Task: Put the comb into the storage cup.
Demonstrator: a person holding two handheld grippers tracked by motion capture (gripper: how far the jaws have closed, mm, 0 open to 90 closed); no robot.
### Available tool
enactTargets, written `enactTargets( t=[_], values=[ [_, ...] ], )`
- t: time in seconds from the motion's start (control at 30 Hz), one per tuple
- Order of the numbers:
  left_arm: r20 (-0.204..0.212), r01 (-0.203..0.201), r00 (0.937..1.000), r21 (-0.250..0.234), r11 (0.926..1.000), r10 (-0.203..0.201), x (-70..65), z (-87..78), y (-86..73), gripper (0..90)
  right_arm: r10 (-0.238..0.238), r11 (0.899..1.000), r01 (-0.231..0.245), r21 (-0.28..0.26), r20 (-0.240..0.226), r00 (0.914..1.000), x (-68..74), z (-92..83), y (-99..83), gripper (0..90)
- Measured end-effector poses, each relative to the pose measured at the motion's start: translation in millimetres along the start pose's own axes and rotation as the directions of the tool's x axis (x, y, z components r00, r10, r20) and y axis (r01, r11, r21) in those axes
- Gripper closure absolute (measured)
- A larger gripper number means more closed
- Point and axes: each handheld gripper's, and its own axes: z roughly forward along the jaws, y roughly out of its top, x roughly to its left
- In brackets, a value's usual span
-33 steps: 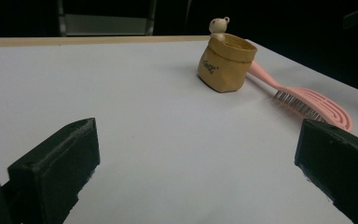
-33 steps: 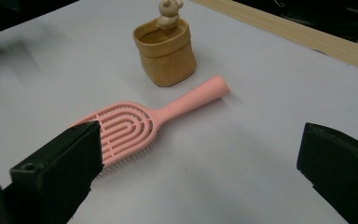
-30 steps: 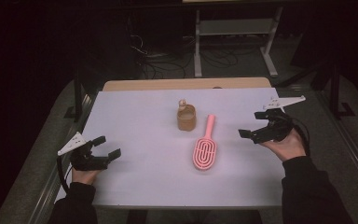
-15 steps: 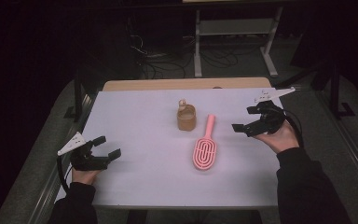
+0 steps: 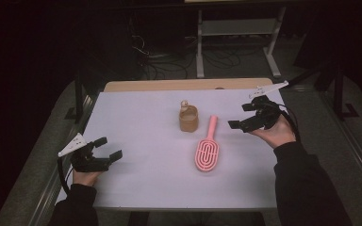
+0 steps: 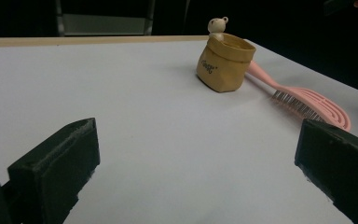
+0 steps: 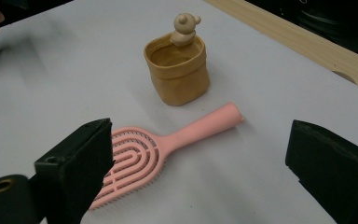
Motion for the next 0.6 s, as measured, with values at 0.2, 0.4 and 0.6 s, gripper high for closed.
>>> enactTargets(
  t=[0.2, 0.4, 0.6],
  values=[
    [0.001, -0.001, 1.0, 0.0, 1.0, 0.001, 0.0, 0.2, 0.0, 0.0, -0.003, 1.0, 0.003, 0.019, -0.009, 1.0, -1.6, 7.0, 3.5, 13.2],
    [0.002, -0.003, 1.0, 0.0, 1.0, 0.003, 0.0, -0.3, 0.3, 0.0, 0.003, 0.999, -0.002, 0.033, -0.019, 0.9998, -4.7, 14.0, 6.6, 15.8],
    [0.004, -0.003, 1.0, 0.0, 1.0, 0.003, 0.1, 0.2, 0.3, 0.0, 0.001, 0.999, 0.0, 0.037, -0.025, 0.9997, -4.7, 21.4, 9.7, 17.1]
  ],
)
